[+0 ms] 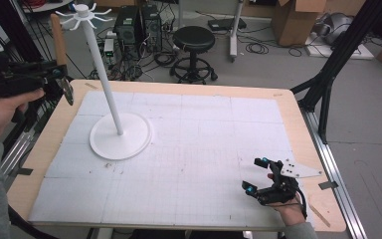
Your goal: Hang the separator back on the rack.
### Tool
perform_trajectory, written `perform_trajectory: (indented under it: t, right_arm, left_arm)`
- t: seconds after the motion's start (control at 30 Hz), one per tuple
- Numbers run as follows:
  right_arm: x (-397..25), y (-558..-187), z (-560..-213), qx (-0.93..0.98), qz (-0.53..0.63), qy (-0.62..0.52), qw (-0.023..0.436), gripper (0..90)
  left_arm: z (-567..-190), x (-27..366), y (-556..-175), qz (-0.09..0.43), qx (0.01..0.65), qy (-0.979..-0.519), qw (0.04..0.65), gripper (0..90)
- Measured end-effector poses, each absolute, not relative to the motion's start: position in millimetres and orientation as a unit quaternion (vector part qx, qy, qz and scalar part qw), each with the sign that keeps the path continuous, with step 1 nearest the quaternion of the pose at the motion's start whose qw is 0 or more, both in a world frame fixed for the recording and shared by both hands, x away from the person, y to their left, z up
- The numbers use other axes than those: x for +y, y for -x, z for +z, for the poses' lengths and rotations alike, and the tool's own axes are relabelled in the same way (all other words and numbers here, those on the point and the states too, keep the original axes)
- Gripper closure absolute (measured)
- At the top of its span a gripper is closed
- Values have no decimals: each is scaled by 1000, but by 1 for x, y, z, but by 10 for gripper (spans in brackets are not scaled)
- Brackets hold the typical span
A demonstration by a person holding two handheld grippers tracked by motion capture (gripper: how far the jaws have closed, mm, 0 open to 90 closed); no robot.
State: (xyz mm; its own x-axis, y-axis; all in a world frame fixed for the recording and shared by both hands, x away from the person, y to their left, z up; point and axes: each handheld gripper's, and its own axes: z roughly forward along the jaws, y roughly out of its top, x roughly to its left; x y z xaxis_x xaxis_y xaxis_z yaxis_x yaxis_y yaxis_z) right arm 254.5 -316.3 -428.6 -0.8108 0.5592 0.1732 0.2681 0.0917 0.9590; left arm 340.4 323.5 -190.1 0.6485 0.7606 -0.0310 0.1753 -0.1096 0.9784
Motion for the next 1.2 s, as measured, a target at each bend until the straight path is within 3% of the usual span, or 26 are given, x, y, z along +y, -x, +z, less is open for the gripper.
perform_trajectory:
  t: [1.2]
  right_arm:
    - [-311,-255,-430,735,608,-279,115,7]
  left_arm:
    - [-202,309,-353,256,340,-701,572,671]
